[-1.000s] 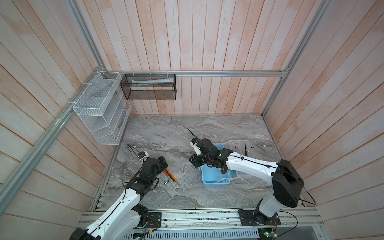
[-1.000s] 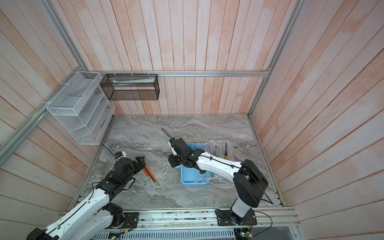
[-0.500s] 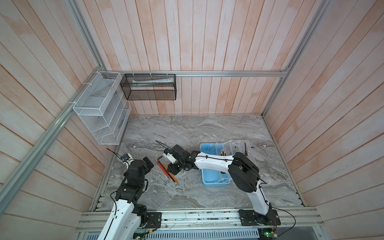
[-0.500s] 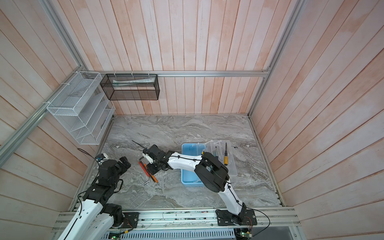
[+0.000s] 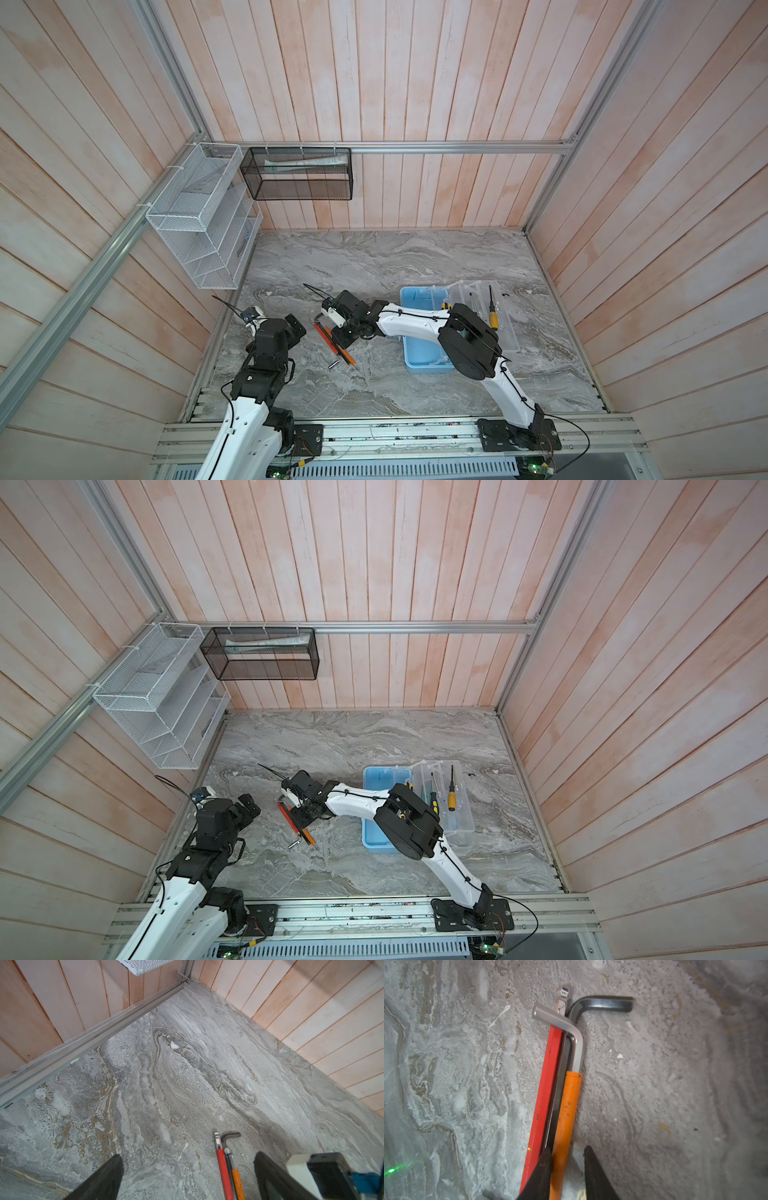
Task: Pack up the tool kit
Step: 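Move the right gripper toward the hacksaw and hex key while the left arm draws back, then lower the right gripper and grasp the orange-handled hex key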
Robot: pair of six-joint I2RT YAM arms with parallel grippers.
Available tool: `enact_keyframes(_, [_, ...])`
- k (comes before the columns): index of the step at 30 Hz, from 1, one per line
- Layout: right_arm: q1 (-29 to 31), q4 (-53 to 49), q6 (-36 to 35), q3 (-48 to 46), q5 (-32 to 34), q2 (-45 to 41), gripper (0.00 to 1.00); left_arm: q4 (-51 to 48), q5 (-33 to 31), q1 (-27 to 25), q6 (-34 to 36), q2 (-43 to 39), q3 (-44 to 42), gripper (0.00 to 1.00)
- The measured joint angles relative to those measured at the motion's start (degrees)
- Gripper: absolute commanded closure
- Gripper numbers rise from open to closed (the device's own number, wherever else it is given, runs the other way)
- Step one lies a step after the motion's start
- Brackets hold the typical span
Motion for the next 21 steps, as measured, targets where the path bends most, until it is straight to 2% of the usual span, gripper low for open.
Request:
enact_keyframes(6, [0.0, -1.3, 0.2, 2.9, 0.3, 1.8, 0.78, 0.1, 0.1, 0.2, 0.3, 0.0, 0.0, 0.0])
enact_keyframes(15, [0.0, -4.6, 1.4, 5.1, 6.8, 2.4, 0.85, 0.2, 0.9, 0.3, 0.5, 0.6, 0.0, 0.0])
enact_keyframes(17, [0.0, -5.6, 1.6, 5.4, 8.5, 2.4, 0.85, 0.2, 1.0, 0.4, 0.7, 0.6, 0.0, 0.0])
enact_keyframes(21, [0.0, -7.5, 2.2, 6.0, 11.3, 2.5, 0.76, 0.2, 1.3, 0.5, 0.7, 0.6, 0.0, 0.0])
